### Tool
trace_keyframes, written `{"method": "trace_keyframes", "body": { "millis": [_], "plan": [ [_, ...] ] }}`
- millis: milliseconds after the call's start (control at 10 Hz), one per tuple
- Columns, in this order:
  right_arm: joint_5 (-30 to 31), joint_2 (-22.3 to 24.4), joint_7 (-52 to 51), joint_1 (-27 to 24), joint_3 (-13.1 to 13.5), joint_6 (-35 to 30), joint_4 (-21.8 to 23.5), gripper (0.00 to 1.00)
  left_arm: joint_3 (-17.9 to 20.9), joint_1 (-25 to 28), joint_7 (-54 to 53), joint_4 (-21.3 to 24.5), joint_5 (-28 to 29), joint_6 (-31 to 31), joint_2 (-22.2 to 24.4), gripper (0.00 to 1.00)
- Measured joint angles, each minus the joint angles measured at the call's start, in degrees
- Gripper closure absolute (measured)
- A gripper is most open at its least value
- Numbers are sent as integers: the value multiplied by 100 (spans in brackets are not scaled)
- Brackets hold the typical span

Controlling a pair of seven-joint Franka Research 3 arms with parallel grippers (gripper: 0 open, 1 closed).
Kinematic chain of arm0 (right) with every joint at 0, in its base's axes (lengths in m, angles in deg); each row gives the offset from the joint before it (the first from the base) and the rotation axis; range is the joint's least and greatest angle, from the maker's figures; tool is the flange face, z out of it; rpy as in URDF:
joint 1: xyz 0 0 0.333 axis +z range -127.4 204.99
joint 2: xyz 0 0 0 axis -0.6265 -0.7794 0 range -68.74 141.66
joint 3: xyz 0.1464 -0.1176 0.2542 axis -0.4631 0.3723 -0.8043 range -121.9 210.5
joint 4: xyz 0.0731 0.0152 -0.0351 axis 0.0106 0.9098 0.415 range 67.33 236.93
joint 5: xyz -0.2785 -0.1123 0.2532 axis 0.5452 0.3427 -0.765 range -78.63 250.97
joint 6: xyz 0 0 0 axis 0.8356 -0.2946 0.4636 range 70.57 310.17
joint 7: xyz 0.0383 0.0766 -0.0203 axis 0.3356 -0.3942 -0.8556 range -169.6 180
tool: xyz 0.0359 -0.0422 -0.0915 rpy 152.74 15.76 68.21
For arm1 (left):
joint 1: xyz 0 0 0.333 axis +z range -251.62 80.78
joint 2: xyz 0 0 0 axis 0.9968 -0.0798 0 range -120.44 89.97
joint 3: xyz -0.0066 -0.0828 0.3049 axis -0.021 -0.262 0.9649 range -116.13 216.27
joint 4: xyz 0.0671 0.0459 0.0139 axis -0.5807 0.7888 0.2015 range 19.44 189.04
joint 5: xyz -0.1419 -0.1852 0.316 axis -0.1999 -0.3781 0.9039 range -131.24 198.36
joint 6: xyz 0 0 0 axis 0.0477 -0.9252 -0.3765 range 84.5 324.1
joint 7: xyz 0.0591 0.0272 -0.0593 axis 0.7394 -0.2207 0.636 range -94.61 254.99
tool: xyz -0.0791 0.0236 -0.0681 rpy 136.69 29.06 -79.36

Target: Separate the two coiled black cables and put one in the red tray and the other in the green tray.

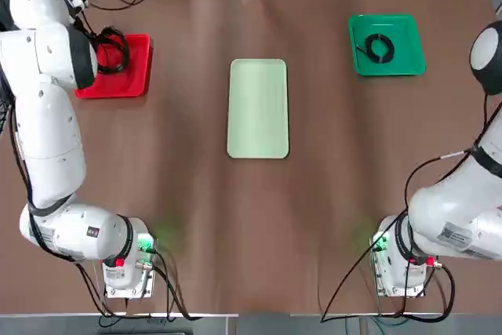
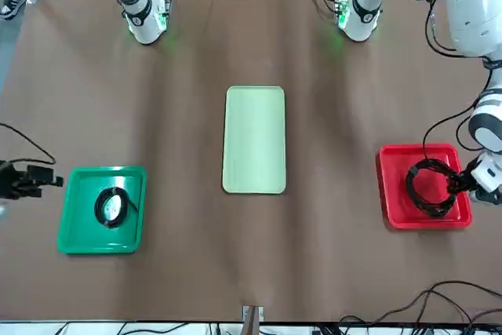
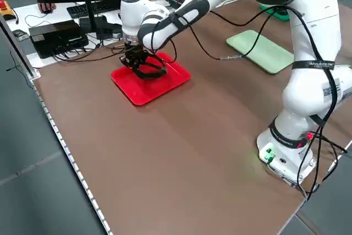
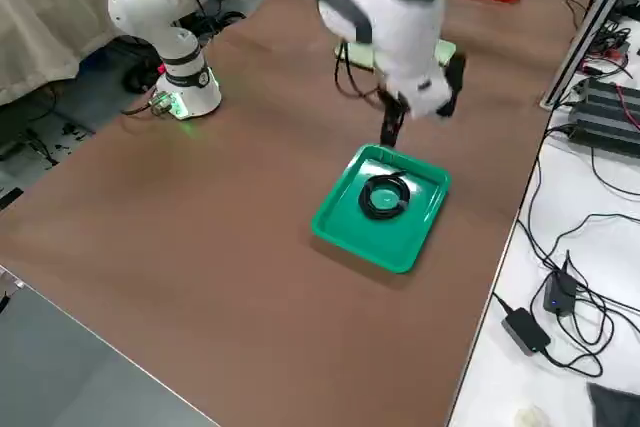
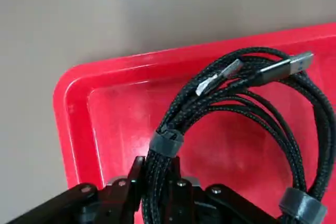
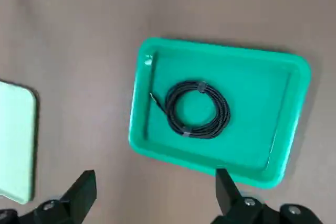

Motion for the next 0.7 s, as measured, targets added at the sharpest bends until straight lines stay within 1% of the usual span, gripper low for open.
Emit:
{"method": "trace_keyframes", "body": {
  "millis": [200,300,400,500,600,700],
  "plan": [
    [346,397,773,145,-5,-121,-4,0,-35,-7,1,-11,-16,0,4,48],
    [511,573,1204,287,-8,-259,-4,0,-45,-9,1,-27,-19,2,17,33],
    [641,725,1604,452,-11,-331,-3,0,-48,-15,2,-69,-19,8,63,17],
    [695,852,1930,581,-12,-372,-2,0,-50,-29,2,-123,-19,13,188,3],
    [707,980,2139,651,-13,-447,4,0,-62,-55,43,-171,33,13,400,0],
    [711,1128,2221,703,-7,-513,38,0,-140,-67,310,-192,282,8,671,0]
  ]
}}
